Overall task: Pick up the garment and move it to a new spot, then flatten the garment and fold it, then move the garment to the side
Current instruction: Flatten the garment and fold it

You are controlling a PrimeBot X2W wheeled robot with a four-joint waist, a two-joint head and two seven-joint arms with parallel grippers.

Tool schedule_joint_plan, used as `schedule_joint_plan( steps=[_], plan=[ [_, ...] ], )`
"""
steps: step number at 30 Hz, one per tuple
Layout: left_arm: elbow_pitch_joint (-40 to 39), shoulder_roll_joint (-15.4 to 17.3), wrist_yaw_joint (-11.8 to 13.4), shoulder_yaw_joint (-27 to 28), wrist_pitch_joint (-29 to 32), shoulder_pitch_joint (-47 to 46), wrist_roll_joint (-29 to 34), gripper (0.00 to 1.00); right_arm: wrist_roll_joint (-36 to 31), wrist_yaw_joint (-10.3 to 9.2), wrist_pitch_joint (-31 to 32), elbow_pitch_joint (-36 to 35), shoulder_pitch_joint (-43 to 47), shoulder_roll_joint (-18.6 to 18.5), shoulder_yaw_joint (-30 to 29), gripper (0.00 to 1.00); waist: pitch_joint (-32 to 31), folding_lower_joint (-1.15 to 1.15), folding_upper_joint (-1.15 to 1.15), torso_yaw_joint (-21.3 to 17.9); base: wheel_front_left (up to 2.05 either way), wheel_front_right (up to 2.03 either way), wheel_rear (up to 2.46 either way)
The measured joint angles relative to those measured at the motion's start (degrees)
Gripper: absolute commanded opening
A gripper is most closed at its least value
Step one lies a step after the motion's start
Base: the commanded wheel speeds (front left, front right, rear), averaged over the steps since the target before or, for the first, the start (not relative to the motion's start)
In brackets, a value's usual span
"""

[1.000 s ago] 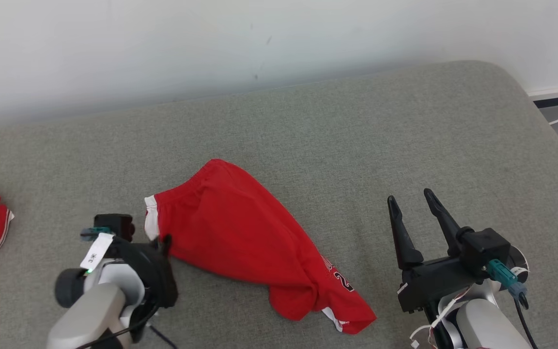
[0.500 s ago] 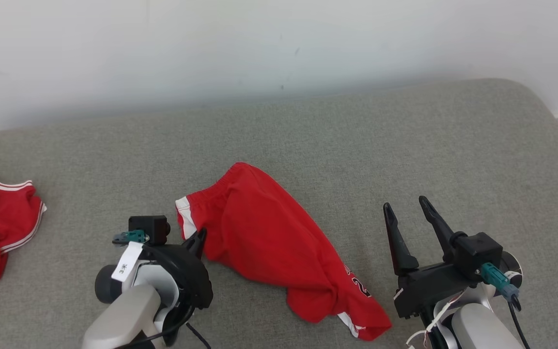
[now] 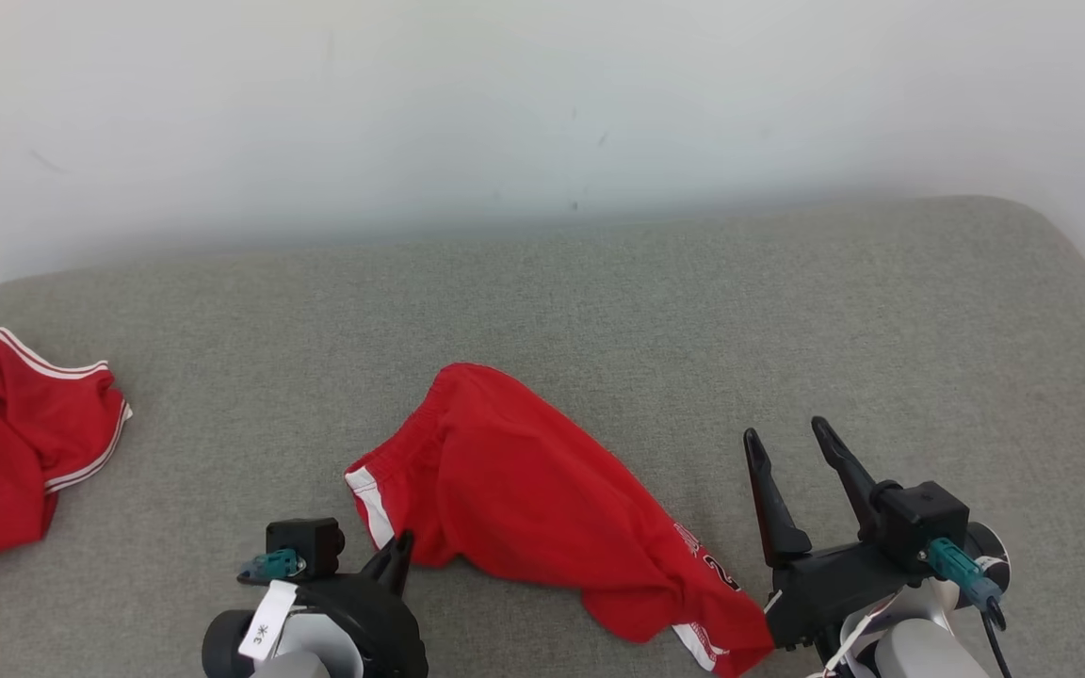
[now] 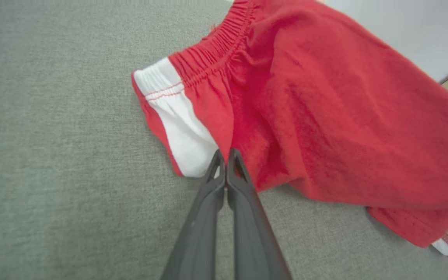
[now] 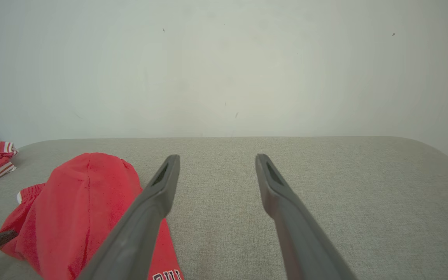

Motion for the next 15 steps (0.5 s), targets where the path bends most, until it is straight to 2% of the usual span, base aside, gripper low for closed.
schedule_joint_plan(
  steps=[5,6,7,13,15],
  plan=[
    [-1.4,0.1,1.0,0.2,-0.9,0.2,0.2,0.00,0.0,0.01,0.0,0.4,0.0,0.2,0.1,1.00,-0.7,0.00,0.00,0.5,0.00,0.00,0.00],
    [-1.9,0.2,1.5,0.4,-1.0,0.3,0.2,0.31,0.0,0.08,0.0,0.4,0.0,0.2,0.2,1.00,-0.8,0.00,0.00,0.6,0.00,0.00,0.00],
    [-2.2,0.3,2.1,0.5,-1.0,0.5,0.3,1.00,0.0,0.08,0.0,0.4,0.0,0.2,0.3,1.00,-0.9,0.00,0.00,0.7,0.00,0.00,0.00],
    [-5.8,1.9,4.8,1.6,-2.0,1.2,2.3,1.00,0.6,0.76,0.0,0.5,0.1,0.3,0.5,1.00,-1.5,0.00,0.00,0.8,0.00,0.00,0.00],
    [-8.4,3.0,6.6,2.6,-2.2,1.8,3.1,1.00,1.0,1.03,0.0,0.3,0.8,0.3,0.4,1.00,-1.8,0.00,-0.01,0.9,0.00,0.00,0.00]
  ],
)
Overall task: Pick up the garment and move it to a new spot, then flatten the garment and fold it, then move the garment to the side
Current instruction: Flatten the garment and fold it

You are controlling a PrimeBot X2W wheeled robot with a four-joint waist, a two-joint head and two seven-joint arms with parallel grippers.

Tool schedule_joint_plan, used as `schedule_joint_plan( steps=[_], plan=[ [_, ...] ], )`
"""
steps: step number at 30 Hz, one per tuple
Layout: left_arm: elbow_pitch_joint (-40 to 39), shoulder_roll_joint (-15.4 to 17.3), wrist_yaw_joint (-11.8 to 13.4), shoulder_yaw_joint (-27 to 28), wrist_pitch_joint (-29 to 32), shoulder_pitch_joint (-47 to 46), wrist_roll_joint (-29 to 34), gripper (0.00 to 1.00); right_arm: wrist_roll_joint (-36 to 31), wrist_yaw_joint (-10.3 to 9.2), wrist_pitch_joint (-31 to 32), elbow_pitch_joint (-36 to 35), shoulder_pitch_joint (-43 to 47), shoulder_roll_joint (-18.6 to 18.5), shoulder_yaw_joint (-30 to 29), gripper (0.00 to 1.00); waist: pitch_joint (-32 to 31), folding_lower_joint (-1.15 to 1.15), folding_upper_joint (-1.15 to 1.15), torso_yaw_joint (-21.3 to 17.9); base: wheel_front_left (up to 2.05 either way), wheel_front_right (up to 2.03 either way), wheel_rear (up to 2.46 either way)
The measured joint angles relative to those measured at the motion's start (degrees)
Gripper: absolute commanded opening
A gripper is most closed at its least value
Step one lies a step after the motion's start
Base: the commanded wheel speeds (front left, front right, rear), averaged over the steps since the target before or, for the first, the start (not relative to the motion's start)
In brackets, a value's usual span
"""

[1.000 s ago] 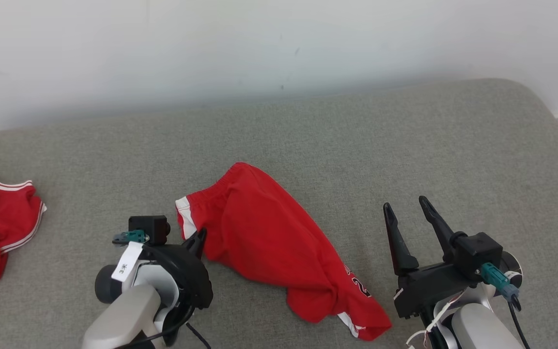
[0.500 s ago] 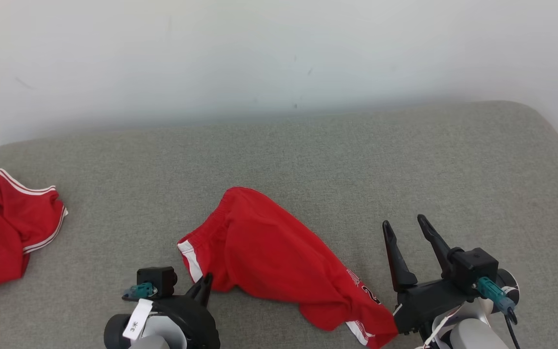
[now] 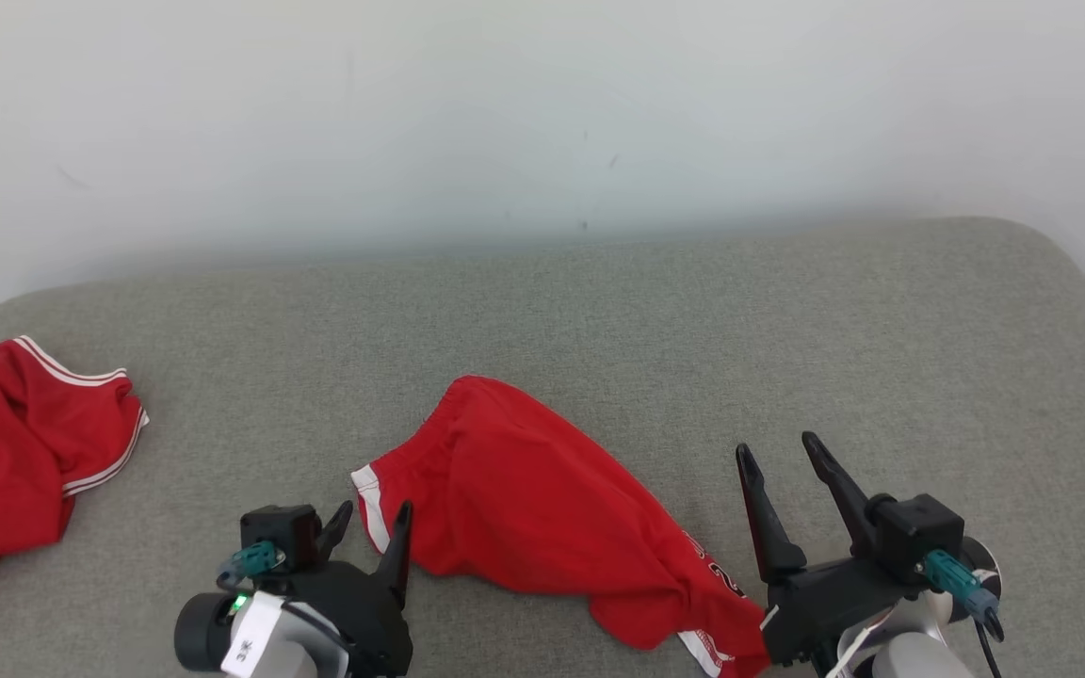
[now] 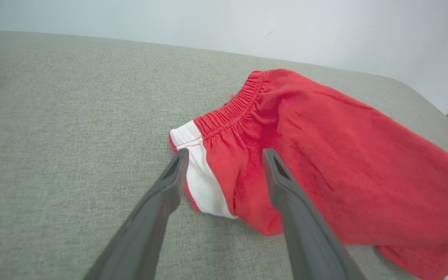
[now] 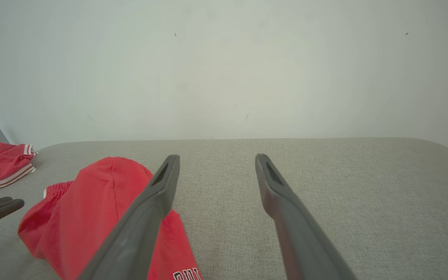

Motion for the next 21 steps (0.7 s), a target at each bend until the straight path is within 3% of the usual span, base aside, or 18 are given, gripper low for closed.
schedule_joint_plan(
  steps=[8,15,21],
  plan=[
    [-10.0,4.5,2.9,4.1,0.0,4.5,4.2,1.00,0.9,1.08,0.0,-1.7,2.7,0.1,-0.2,1.00,-0.7,0.00,0.00,1.3,0.00,0.00,0.00],
    [-21.1,8.4,3.4,9.6,0.0,10.3,9.0,1.00,1.6,1.75,0.0,-3.6,6.2,0.1,0.8,1.00,-1.1,0.00,0.00,2.9,0.00,0.00,0.00],
    [-26.0,7.9,3.5,15.3,0.0,15.2,13.6,1.00,1.6,1.82,1.0,-5.2,8.5,-0.2,1.5,1.00,-1.0,0.00,0.00,4.0,0.00,0.00,0.00]
  ],
)
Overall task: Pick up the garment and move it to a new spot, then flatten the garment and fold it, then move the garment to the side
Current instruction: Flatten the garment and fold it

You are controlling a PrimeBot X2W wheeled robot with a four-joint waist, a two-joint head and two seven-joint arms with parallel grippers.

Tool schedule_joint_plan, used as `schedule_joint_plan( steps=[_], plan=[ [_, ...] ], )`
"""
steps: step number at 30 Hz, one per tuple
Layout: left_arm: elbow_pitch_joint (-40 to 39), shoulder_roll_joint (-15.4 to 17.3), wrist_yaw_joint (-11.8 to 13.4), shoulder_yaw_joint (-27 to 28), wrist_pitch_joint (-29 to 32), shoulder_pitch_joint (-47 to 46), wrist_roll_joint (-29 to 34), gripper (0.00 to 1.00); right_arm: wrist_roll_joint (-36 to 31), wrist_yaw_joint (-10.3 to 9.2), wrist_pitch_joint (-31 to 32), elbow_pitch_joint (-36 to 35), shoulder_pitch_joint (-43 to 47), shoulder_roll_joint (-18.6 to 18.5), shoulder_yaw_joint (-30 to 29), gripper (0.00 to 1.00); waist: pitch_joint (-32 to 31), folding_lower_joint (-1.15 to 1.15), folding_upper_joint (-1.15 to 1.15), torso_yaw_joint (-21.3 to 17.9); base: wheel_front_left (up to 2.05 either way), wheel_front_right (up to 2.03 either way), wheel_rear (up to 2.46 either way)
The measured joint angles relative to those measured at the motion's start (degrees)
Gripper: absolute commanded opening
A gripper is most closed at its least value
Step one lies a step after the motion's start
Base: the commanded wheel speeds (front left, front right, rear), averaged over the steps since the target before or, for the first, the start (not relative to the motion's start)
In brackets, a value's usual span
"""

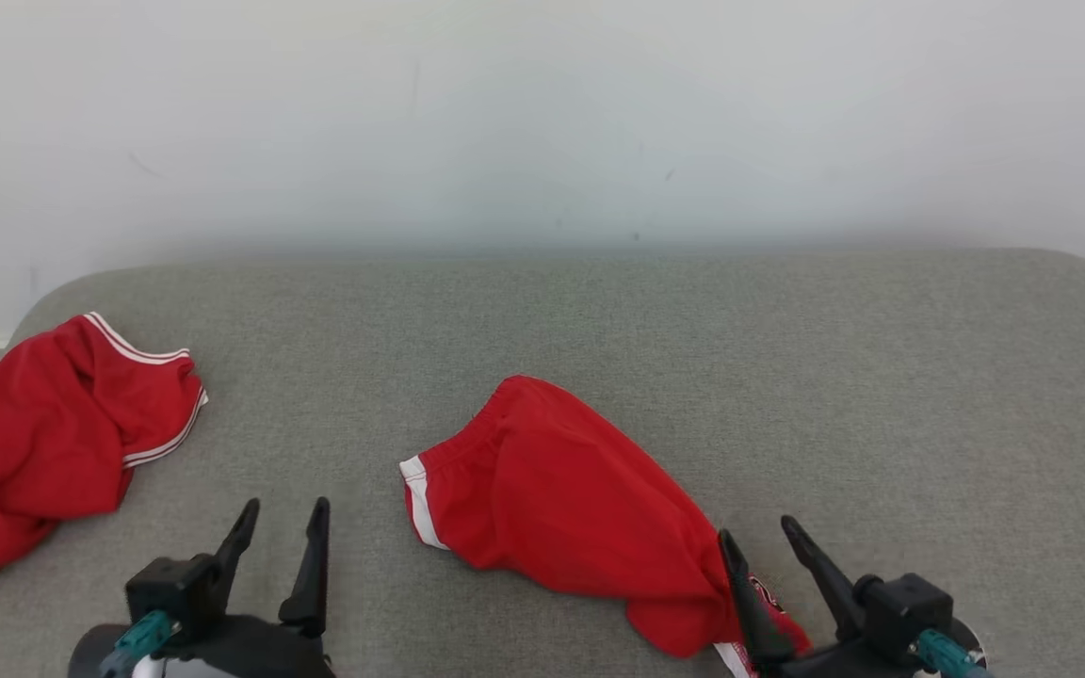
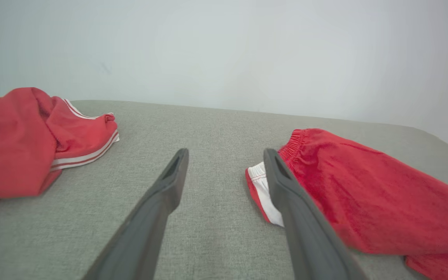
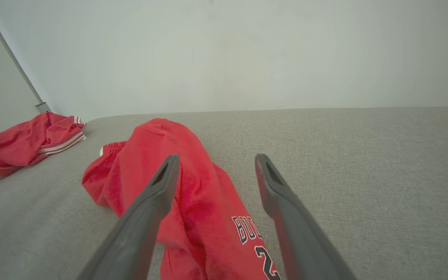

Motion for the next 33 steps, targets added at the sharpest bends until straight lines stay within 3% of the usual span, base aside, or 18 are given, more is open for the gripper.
schedule_joint_plan(
  steps=[3,13,29,30,31,32,33],
  plan=[
    [-3.0,-0.9,0.0,4.8,0.0,3.5,3.1,1.00,0.3,0.45,3.1,-0.2,2.1,0.0,1.1,1.00,0.4,0.01,0.00,0.9,0.00,0.00,0.00],
    [-10.5,-3.6,0.0,11.5,0.0,7.3,11.2,1.00,0.5,-0.40,12.2,0.1,3.2,-0.1,3.2,1.00,1.9,0.01,0.00,2.4,0.00,0.00,0.00],
    [-15.2,-6.9,0.0,14.7,0.0,9.1,16.0,1.00,-4.0,-3.63,21.0,6.6,-1.2,-1.7,5.3,1.00,2.3,0.00,0.00,3.3,0.00,0.00,0.00],
    [-15.4,-7.1,0.0,14.8,0.0,9.2,16.0,1.00,-4.6,-3.61,21.7,7.5,-1.6,-2.0,5.7,0.92,2.3,0.01,0.00,3.3,0.00,0.00,0.00],
    [-15.6,-7.1,0.0,14.9,0.0,9.3,16.1,1.00,-4.8,-3.54,22.1,8.0,-1.8,-2.3,5.9,0.32,2.3,0.01,0.00,3.4,0.00,0.00,0.00],
    [-15.7,-7.2,0.0,15.0,0.0,9.5,16.2,1.00,-4.8,-3.30,22.3,8.5,-2.1,-2.6,6.0,0.00,2.3,0.01,0.00,3.4,0.00,0.00,0.00],
    [-15.7,-7.2,0.0,15.1,0.0,9.8,16.4,1.00,-4.9,-3.16,22.3,9.1,-2.6,-2.9,6.0,0.00,2.3,0.01,0.00,3.5,0.00,0.00,0.00]
  ],
)
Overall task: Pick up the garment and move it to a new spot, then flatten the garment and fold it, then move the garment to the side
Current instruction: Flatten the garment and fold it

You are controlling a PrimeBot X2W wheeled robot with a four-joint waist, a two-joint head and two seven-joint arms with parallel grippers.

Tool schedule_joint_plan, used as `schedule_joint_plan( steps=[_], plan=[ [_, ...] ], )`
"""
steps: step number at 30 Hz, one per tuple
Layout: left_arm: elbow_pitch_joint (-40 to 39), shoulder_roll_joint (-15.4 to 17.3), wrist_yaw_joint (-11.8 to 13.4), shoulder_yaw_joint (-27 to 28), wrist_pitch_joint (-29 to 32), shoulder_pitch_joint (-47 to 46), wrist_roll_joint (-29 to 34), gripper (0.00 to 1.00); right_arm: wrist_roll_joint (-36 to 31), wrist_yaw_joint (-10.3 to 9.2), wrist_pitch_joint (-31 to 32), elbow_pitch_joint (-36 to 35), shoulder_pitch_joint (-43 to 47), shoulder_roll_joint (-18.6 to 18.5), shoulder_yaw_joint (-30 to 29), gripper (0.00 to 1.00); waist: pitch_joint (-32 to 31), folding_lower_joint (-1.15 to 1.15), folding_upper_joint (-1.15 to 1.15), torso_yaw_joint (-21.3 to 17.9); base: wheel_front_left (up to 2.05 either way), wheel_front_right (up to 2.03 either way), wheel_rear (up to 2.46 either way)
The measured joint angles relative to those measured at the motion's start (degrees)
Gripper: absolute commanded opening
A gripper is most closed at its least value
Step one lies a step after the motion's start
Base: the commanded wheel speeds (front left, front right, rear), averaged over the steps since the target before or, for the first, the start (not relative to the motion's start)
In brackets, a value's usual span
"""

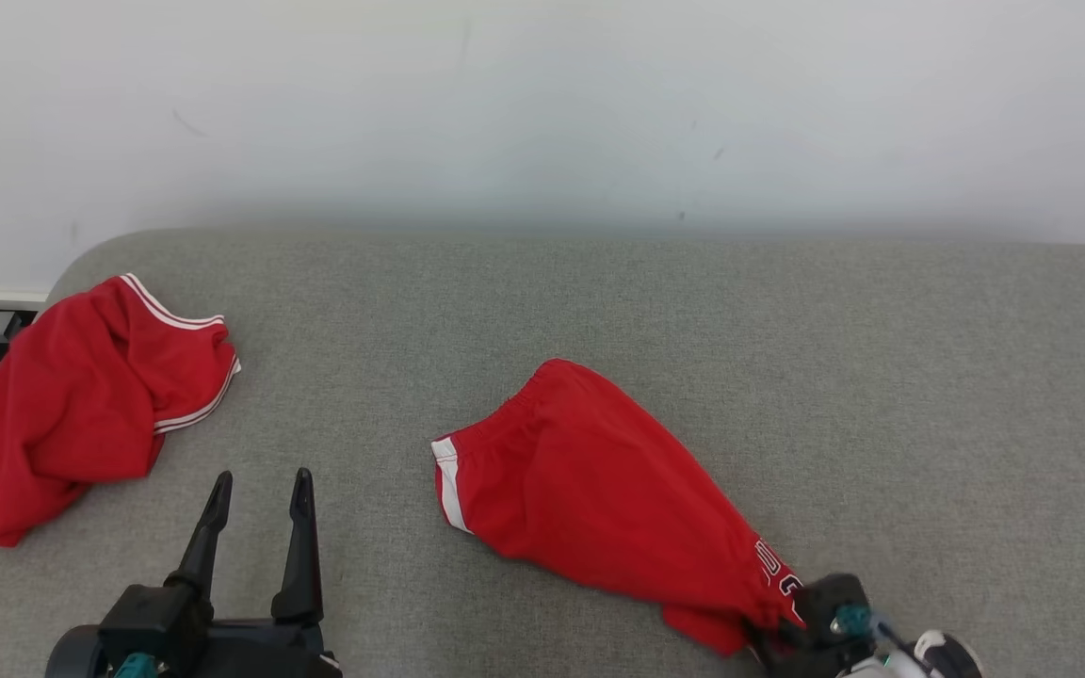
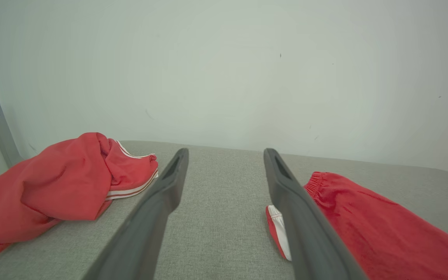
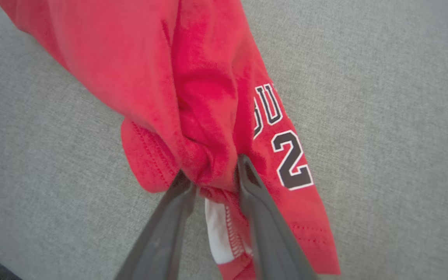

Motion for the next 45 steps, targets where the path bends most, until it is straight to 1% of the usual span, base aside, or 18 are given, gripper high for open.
schedule_joint_plan(
  steps=[4,6,11,12,14,18,20,26,28,30,33,35,36,37,38,41,45],
  plan=[
    [0.0,-0.5,0.0,0.1,0.0,0.1,0.1,1.00,-0.4,1.13,0.8,0.6,-2.6,-2.4,-0.5,0.00,-0.4,0.00,0.00,0.1,0.00,0.00,0.00],
    [0.0,-0.8,0.0,0.1,0.0,0.1,0.1,1.00,-0.4,2.20,1.0,0.6,-4.3,-4.2,-1.1,0.00,-0.7,0.00,0.00,0.2,0.00,0.00,0.00],
    [0.0,-1.4,0.0,-0.2,0.0,0.2,0.1,1.00,-1.1,5.81,2.1,0.3,-9.0,-8.9,-1.3,0.00,-1.4,0.00,0.00,0.3,0.00,0.00,0.00],
    [0.0,-1.5,0.0,-0.2,-0.1,0.2,0.1,1.00,-1.2,6.22,2.5,0.2,-10.3,-9.7,-1.3,0.00,-1.4,0.00,0.00,0.3,0.00,0.00,0.00],
    [0.0,-1.6,0.0,-0.4,-0.2,0.2,0.1,1.00,-1.3,7.92,3.0,0.4,-13.3,-11.5,-0.6,0.00,-1.5,0.00,0.00,0.4,0.00,0.00,0.00],
    [0.2,-2.0,-0.2,-1.4,-0.2,0.1,0.1,1.00,-1.3,8.62,4.6,3.1,-20.1,-14.1,-0.2,0.00,-1.5,0.00,0.00,0.8,0.00,0.00,0.00],
    [0.3,-2.3,-0.3,-2.0,-0.2,0.0,0.1,1.00,-1.3,8.77,5.6,5.2,-22.8,-15.3,1.0,0.00,-1.4,0.00,0.00,1.3,0.00,0.00,0.00],
    [0.6,-2.8,-0.8,-2.8,-0.2,-0.2,0.1,1.00,0.5,8.89,8.1,14.1,-29.3,-14.7,3.9,0.00,-0.9,0.00,0.00,2.9,0.00,0.00,0.00],
    [0.6,-2.9,-1.1,-2.9,-0.2,-0.2,0.1,1.00,0.8,8.89,8.3,16.3,-30.2,-14.7,6.7,0.00,-0.6,0.00,0.00,3.4,0.00,0.00,0.00],
    [0.7,-2.9,-1.3,-2.8,-0.2,-0.3,0.1,1.00,2.3,8.89,8.3,18.5,-31.3,-14.1,8.0,0.00,-0.1,0.00,0.00,3.8,0.00,0.00,0.00],
    [0.9,-2.9,-1.3,-2.7,-0.2,-0.4,0.1,1.00,2.7,8.89,7.9,21.5,-34.0,-13.9,9.7,0.00,0.5,0.01,0.00,4.0,0.00,0.00,0.00],
    [0.8,-2.9,-1.3,-2.7,-0.2,-0.4,0.1,1.00,3.0,8.89,6.3,23.1,-36.5,-13.6,10.8,0.00,1.0,0.00,0.00,3.8,0.00,0.00,0.00],
    [0.9,-2.9,-1.3,-2.7,-0.2,-0.5,0.1,1.00,3.4,8.89,5.6,23.5,-37.1,-13.4,11.3,0.26,1.2,0.01,0.00,3.6,0.00,0.00,0.00],
    [0.9,-2.9,-1.3,-2.7,-0.2,-0.8,0.1,1.00,3.5,8.89,5.0,24.0,-37.5,-13.1,11.8,0.58,1.3,0.00,0.00,3.4,0.00,0.00,0.00],
    [0.9,-2.9,-1.3,-2.6,-0.2,-1.1,0.1,1.00,3.9,8.89,4.6,24.5,-37.7,-12.6,11.9,1.00,1.4,0.00,0.00,3.2,0.00,0.00,0.00],
    [1.0,-2.9,-1.3,-2.5,-0.2,-1.3,0.0,1.00,4.6,8.90,3.0,25.6,-37.8,-12.0,13.2,1.00,1.6,0.00,0.00,2.3,0.00,0.00,0.00],
    [1.2,-2.9,-1.3,-2.3,-0.2,-1.2,0.0,1.00,6.2,8.90,0.6,26.1,-37.6,-12.4,12.8,1.00,1.7,0.00,0.00,1.0,0.00,0.00,0.00]
  ],
)
